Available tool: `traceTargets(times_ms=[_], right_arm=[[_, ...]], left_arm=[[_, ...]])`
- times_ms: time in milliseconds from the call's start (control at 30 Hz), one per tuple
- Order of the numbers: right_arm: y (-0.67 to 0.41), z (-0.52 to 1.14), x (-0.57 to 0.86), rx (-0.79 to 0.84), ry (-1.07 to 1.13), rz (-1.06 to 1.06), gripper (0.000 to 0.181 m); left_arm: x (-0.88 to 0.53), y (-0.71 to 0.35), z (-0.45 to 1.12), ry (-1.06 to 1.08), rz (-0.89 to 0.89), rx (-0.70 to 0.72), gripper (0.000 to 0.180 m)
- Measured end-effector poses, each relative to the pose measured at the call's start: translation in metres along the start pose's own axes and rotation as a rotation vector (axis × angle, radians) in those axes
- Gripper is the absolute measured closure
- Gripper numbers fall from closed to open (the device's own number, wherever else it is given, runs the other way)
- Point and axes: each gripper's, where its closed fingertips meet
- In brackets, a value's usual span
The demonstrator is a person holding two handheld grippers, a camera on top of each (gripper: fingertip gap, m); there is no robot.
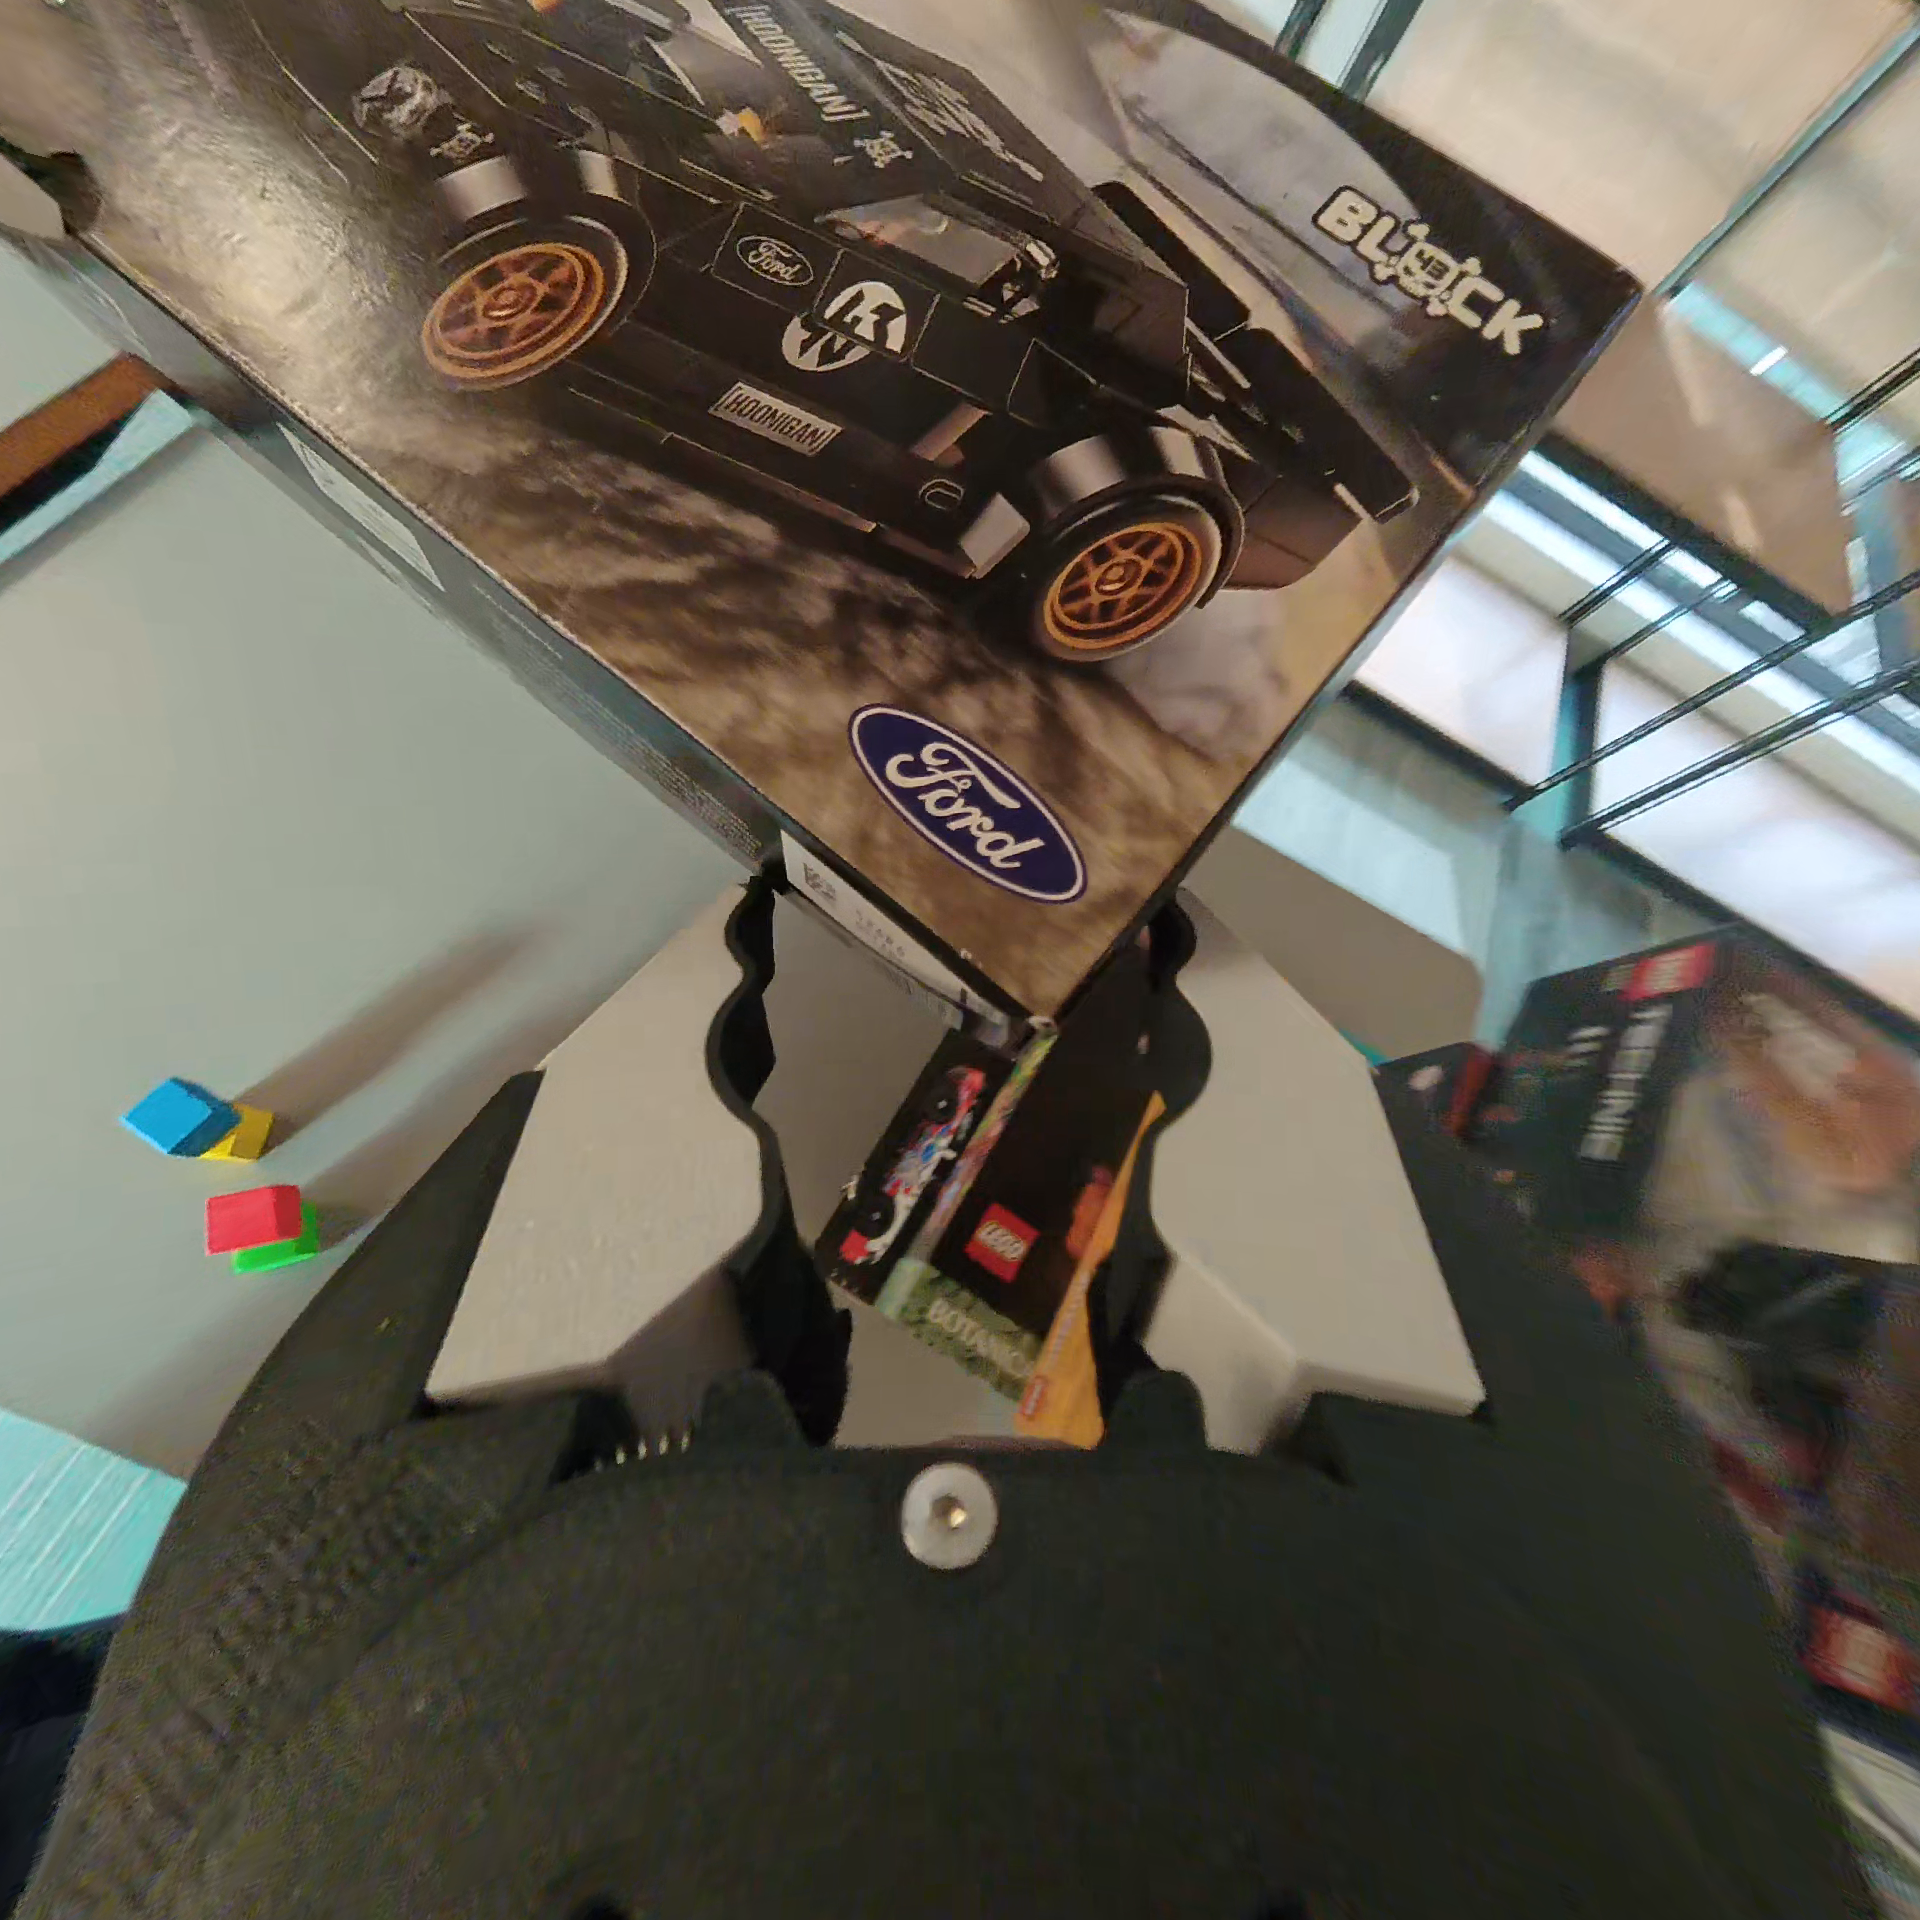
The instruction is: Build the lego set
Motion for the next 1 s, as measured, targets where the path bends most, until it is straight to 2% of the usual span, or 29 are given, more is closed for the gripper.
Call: traceTargets(times_ms=[133, 500, 1000], right_arm=[[-0.042, -0.042, 0.023, 0.091, 0.071, -0.037, 0.109], [-0.104, -0.143, 0.085, 0.208, 0.224, -0.069, 0.109], [-0.109, -0.262, 0.200, 0.259, 0.368, 0.027, 0.109]], left_arm=[[0.032, -0.052, -0.001, 0.040, 0.069, 0.077, 0.088], [0.120, -0.156, 0.011, 0.145, 0.235, 0.178, 0.088], [0.255, -0.237, 0.079, 0.302, 0.404, 0.192, 0.093]])
Point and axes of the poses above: each gripper's, where its closed fingertips meet, z out along the fingers, y out of its underside, x = y × z across the jaws, and after that the axes turned 12 degrees about z, right-handed
